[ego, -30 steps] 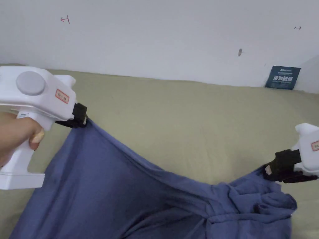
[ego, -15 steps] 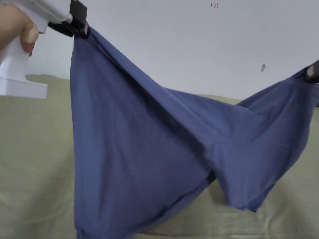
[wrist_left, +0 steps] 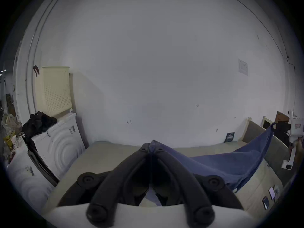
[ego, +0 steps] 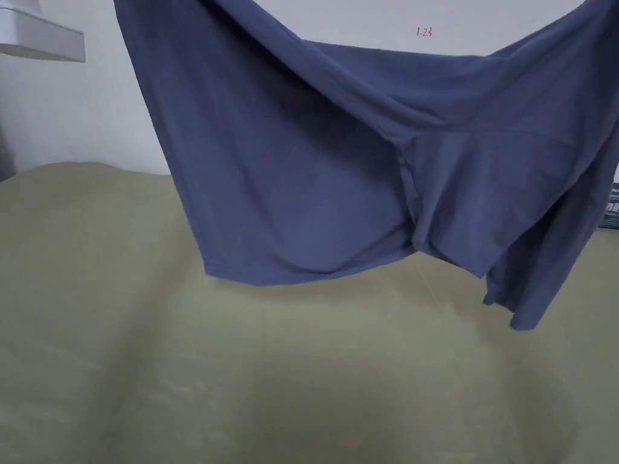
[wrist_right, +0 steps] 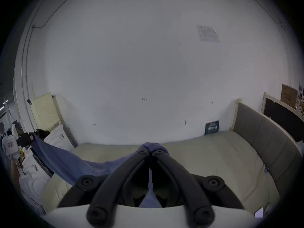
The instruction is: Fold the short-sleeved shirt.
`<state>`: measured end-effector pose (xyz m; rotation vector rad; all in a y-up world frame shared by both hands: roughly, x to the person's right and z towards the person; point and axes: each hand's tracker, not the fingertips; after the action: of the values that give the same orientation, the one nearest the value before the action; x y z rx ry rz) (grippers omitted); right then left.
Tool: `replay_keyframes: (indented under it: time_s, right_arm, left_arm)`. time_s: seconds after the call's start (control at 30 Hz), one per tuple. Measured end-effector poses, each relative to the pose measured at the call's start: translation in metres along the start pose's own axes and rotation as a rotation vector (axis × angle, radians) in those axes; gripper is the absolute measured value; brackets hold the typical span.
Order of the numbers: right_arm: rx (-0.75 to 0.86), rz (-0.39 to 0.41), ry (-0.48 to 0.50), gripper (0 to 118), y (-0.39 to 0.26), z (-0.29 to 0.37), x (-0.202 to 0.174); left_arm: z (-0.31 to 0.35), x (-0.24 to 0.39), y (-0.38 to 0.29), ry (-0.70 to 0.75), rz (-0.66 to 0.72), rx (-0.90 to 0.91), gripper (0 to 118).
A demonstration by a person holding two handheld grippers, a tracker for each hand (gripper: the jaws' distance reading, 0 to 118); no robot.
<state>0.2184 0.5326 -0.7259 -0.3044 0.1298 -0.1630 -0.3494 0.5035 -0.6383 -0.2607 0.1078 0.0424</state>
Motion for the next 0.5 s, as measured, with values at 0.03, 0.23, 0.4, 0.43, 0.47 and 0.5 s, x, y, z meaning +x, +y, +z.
replay_keyframes:
  time_s: [0.03,0.23,0.4,0.43,0.47,0.5]
  right_arm:
    - [-0.003,0.005,-0.004,2,0.001,0.0,-0.003]
    - [-0.034,0.016,0.033,2,-0.011,-0.009,-0.004]
    - [-0.204,0.022,0.015,2,-0.058,-0.021,0.005]
    - [-0.241,0.016,0.009,2,-0.069,-0.022,0.008]
    - [-0.272,0.011,-0.009,2,-0.08,-0.023,0.011]
    - [-0.299,0.005,-0.028,2,-0.089,-0.023,0.014]
  left_arm:
    - [-0.002,-0.002,0.001,0.003,0.01,-0.001,2]
    - [-0.008,-0.006,-0.021,-0.017,0.017,-0.007,2]
    - [-0.009,-0.001,-0.063,-0.073,0.016,-0.115,2]
    - [-0.008,0.0,-0.071,-0.084,-0.002,-0.138,2]
    - [-0.005,0.002,-0.08,-0.085,-0.02,-0.167,2]
    - [-0.004,0.003,-0.088,-0.085,-0.026,-0.198,2]
